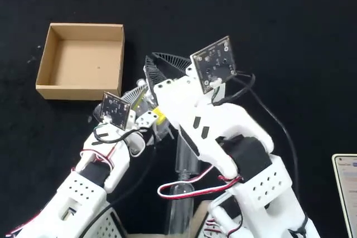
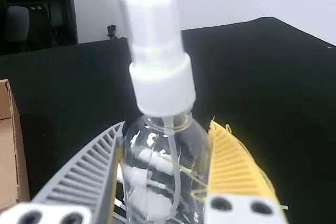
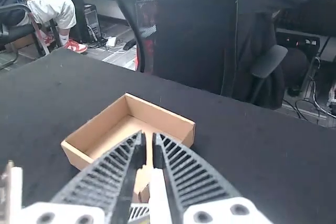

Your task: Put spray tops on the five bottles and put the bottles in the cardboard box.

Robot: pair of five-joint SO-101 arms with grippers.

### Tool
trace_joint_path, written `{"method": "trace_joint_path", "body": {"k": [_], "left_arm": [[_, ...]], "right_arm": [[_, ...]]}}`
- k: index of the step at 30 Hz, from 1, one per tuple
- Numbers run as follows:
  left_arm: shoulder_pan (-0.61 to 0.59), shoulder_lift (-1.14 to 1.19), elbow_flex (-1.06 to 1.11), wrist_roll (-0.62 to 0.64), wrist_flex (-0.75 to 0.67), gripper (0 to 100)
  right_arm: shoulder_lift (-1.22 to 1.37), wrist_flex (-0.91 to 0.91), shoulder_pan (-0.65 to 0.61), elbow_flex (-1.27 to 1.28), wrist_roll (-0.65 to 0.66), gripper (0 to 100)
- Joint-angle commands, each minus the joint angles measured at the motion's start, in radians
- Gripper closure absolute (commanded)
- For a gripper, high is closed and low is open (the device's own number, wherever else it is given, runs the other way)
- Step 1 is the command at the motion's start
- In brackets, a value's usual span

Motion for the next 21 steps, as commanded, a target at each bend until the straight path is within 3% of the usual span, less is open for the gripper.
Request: {"method": "trace_joint_path", "body": {"k": [1,10,21], "left_arm": [[0.015,-0.017,-0.002,0.000,-0.023,87],[0.015,-0.017,-0.001,0.000,-0.023,87],[0.008,-0.017,-0.002,0.000,-0.023,87]], "right_arm": [[0.157,0.133,-0.003,-0.196,0.011,98.5],[0.441,0.423,-0.003,-0.558,0.086,98.5],[0.456,0.537,-0.002,-0.593,0.086,98.4]]}}
